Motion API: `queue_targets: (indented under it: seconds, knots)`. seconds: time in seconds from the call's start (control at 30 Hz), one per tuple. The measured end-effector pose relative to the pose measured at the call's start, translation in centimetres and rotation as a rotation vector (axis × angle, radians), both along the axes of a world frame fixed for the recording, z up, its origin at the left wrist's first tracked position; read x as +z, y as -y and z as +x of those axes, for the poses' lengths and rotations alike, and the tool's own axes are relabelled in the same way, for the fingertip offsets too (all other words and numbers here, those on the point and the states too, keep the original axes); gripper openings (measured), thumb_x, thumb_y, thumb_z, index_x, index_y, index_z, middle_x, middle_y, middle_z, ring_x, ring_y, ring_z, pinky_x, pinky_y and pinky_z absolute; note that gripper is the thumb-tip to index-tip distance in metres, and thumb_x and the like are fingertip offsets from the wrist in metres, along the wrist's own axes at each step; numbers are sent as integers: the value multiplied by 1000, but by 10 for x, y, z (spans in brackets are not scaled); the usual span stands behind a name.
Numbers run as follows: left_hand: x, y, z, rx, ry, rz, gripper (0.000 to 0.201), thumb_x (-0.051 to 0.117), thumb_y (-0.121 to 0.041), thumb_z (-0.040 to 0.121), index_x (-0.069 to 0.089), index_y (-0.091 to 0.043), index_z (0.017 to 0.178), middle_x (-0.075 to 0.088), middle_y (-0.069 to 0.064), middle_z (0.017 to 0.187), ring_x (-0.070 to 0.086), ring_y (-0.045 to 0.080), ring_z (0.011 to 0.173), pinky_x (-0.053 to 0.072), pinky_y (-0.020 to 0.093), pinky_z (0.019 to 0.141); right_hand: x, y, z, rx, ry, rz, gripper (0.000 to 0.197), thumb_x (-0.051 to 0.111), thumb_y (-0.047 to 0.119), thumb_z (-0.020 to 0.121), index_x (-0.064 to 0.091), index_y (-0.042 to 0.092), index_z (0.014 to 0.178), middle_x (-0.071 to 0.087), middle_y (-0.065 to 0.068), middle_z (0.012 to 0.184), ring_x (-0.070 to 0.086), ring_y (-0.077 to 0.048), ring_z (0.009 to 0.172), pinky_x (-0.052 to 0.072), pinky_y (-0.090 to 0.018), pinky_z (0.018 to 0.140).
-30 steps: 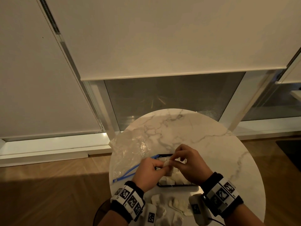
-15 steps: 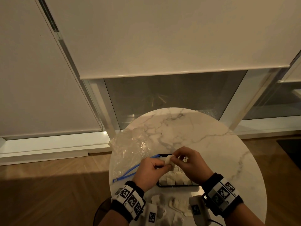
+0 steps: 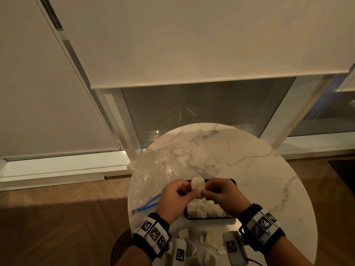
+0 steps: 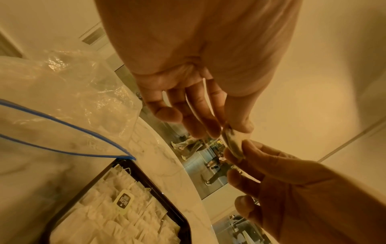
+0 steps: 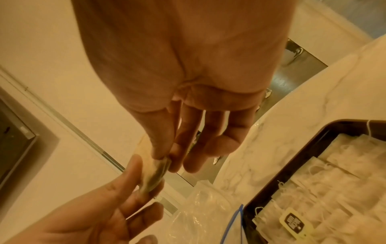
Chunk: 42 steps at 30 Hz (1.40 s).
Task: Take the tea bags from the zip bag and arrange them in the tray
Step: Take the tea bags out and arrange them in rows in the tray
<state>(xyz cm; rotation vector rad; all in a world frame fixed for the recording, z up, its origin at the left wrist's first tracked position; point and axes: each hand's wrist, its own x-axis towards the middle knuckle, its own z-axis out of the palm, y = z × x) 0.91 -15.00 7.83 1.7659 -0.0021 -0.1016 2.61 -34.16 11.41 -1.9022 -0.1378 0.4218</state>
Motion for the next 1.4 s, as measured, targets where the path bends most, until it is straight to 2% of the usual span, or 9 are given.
queue_targets:
  seconds: [0.2, 0.3, 0.4, 0.5, 0.67, 0.8, 1.03, 1.2, 1.4]
  knots:
    - [-47, -13, 6, 165, -202, 188, 11, 80, -18, 81, 71, -22, 86, 72, -5, 84, 67, 7, 80, 53, 15, 71, -56, 6, 14, -121, -149, -164, 10, 72, 15, 86, 69, 6, 84, 71, -11, 75, 61, -10, 61, 47, -16, 52]
    - [-73, -17, 4, 136, -406, 284, 16, 80, -19, 81, 67, -26, 86, 72, -5, 89, 68, 9, 85, 58, 27, 82, -89, 3, 18, -108, -287, -279, 10, 77, 21, 82, 69, 15, 81, 73, -6, 80, 64, -13, 63, 56, -26, 62]
    - [-84, -13, 3, 81, -474, 331, 5, 77, -21, 82, 73, -23, 84, 75, -1, 83, 71, 12, 81, 60, 34, 84, -108, -5, 17, -64, -347, -384, 13, 81, 25, 77, 67, 23, 77, 72, 0, 83, 68, -13, 73, 57, -27, 66]
    - [-86, -8, 2, 57, -502, 360, 17, 74, -23, 84, 72, -23, 67, 75, 2, 71, 72, 14, 74, 60, 32, 78, -120, -11, 18, 0, -363, -485, 14, 80, 32, 74, 67, 27, 74, 70, 5, 82, 67, -11, 79, 59, -31, 76]
    - [-94, -5, 2, 77, -529, 369, 21, 75, -17, 83, 70, -22, 63, 74, 1, 68, 72, 12, 69, 61, 32, 76, -125, -20, 21, 53, -372, -576, 7, 73, 28, 82, 66, 31, 82, 65, 6, 90, 57, -7, 77, 46, -19, 67]
    - [-100, -5, 5, 85, -572, 342, 12, 76, -21, 84, 74, -25, 72, 74, -3, 71, 72, 8, 71, 62, 30, 77, -131, -24, 24, 81, -378, -619, 10, 72, 21, 82, 68, 30, 80, 65, 3, 92, 61, -15, 87, 52, -27, 84]
    - [-102, -4, 3, 133, -576, 316, 11, 78, -20, 81, 73, -27, 75, 74, -4, 76, 72, 8, 76, 62, 32, 78, -136, -27, 29, 128, -367, -702, 19, 76, 26, 76, 64, 33, 63, 66, 5, 86, 62, -17, 85, 54, -31, 84]
    - [-103, -6, 2, 172, -550, 300, 12, 75, -23, 84, 71, -30, 76, 74, -6, 78, 71, 8, 78, 61, 30, 81, -137, -28, 28, 149, -322, -689, 8, 73, 29, 80, 71, 28, 88, 68, 3, 93, 64, -18, 88, 54, -31, 85]
    - [-106, -24, -3, 290, -513, 272, 12, 71, -22, 86, 73, -23, 74, 73, 0, 69, 72, 16, 73, 62, 36, 77, -136, -17, 23, 57, -264, -582, 17, 73, 42, 75, 61, 39, 86, 67, 10, 87, 65, -11, 80, 57, -33, 79]
